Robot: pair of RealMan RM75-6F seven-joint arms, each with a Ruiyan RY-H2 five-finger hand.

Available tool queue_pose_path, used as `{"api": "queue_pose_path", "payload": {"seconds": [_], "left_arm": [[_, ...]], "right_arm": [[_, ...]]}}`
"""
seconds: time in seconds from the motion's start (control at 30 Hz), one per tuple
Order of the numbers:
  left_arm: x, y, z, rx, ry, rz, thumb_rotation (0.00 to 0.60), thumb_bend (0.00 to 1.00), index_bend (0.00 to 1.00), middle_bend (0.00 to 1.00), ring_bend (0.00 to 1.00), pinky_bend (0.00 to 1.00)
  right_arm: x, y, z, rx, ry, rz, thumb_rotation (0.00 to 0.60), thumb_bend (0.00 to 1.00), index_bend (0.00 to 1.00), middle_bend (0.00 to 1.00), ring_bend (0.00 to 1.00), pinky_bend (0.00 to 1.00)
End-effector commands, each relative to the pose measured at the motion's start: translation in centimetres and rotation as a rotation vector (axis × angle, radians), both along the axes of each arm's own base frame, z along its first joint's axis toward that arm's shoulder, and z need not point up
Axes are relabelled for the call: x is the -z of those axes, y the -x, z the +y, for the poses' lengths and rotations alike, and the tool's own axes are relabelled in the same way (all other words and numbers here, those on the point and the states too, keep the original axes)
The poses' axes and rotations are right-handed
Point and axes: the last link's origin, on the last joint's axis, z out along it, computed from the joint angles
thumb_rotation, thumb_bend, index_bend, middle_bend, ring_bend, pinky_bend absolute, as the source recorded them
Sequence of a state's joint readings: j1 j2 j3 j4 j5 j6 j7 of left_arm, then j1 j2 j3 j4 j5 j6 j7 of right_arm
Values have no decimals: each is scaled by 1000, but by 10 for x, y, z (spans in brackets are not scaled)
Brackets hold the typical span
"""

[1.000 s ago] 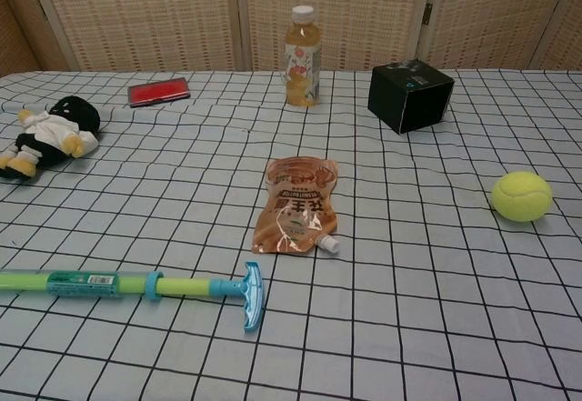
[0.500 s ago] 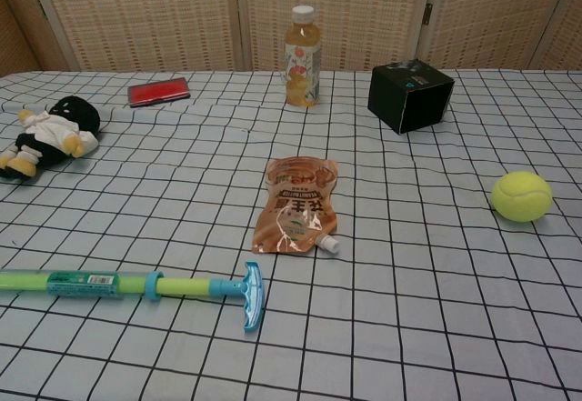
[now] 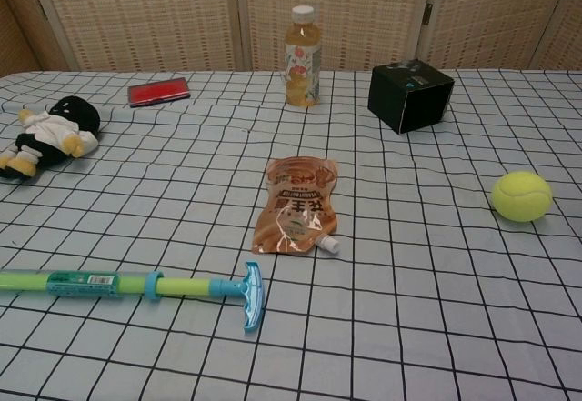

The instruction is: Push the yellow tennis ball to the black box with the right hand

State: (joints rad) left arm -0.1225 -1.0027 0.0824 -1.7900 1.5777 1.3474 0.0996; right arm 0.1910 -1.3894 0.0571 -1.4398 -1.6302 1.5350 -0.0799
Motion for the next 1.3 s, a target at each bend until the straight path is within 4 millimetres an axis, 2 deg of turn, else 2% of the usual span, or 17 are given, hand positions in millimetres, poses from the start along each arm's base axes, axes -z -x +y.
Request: {"api": "queue_pose_path", "payload": {"seconds": [0.03, 0.13, 0.23, 0.33, 0.67, 1.3], "left_arm": [[0, 0, 0, 0, 0, -1, 600, 584, 440, 497, 501, 605], [0, 0, 0, 1, 1, -3, 600, 583, 439, 497, 501, 606], [-1, 0, 0, 2, 0, -5, 600, 584, 440, 497, 501, 606], [-1, -1, 0, 3, 0, -7, 600, 584, 440, 497, 501, 605], [-2, 0, 0, 3, 2, -12, 600, 584, 440, 497, 501, 606], [-1, -1, 0, 3, 4, -11, 600, 584, 440, 497, 501, 606]], "right_arm": [[1, -2, -1, 5, 13, 6, 600, 991, 654, 555, 487, 707], [4, -5, -2, 14, 8, 32, 600, 1000, 875, 754, 658, 864], [10, -6, -2, 34, -17, 74, 600, 1000, 943, 854, 725, 970], [19, -5, -6, 84, -49, 113, 600, 1000, 981, 906, 756, 1000], [63, 4, -18, 204, -166, 70, 600, 1000, 995, 925, 769, 1000], [87, 21, -20, 213, -227, 65, 600, 1000, 995, 925, 769, 1000]]}}
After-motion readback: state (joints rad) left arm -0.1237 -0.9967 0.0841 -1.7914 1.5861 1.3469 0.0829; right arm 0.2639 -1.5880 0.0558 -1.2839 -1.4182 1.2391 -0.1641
